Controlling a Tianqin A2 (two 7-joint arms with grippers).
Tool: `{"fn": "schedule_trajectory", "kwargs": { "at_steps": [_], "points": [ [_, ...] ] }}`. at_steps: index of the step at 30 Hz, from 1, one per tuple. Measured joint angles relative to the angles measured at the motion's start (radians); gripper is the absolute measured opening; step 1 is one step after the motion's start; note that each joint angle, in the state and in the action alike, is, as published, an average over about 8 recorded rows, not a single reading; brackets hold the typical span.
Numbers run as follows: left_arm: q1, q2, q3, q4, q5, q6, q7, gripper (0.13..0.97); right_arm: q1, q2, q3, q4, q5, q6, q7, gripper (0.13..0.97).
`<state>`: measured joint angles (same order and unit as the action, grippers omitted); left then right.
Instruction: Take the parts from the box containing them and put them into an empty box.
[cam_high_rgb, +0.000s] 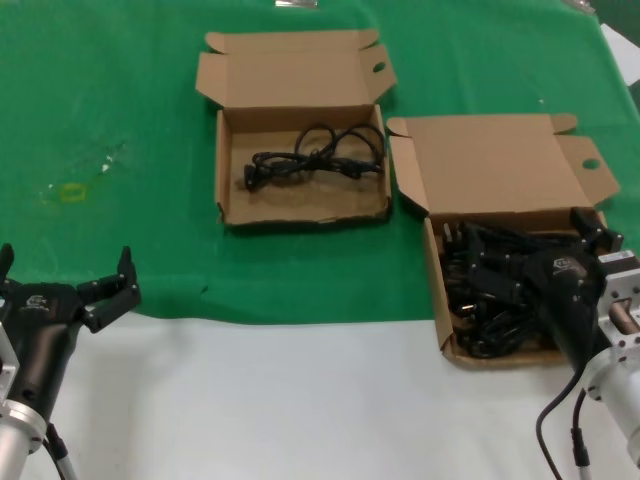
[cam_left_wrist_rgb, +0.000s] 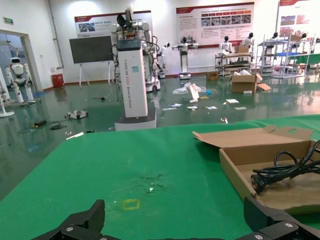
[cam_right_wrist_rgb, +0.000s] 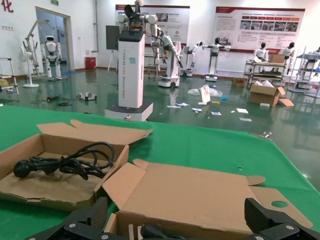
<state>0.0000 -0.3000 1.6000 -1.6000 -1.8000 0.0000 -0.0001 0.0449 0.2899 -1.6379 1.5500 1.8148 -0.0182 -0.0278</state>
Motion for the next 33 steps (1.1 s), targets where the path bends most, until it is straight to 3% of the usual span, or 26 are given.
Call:
{"fn": "schedule_trajectory", "kwargs": {
  "at_steps": [33],
  "points": [
    [0.000, 0.000, 0.000, 0.000, 0.000, 0.000, 0.000, 0.966, 0.000, 0.000, 0.000, 0.000, 0.000, 0.000, 0.000, 0.966]
  ]
}}
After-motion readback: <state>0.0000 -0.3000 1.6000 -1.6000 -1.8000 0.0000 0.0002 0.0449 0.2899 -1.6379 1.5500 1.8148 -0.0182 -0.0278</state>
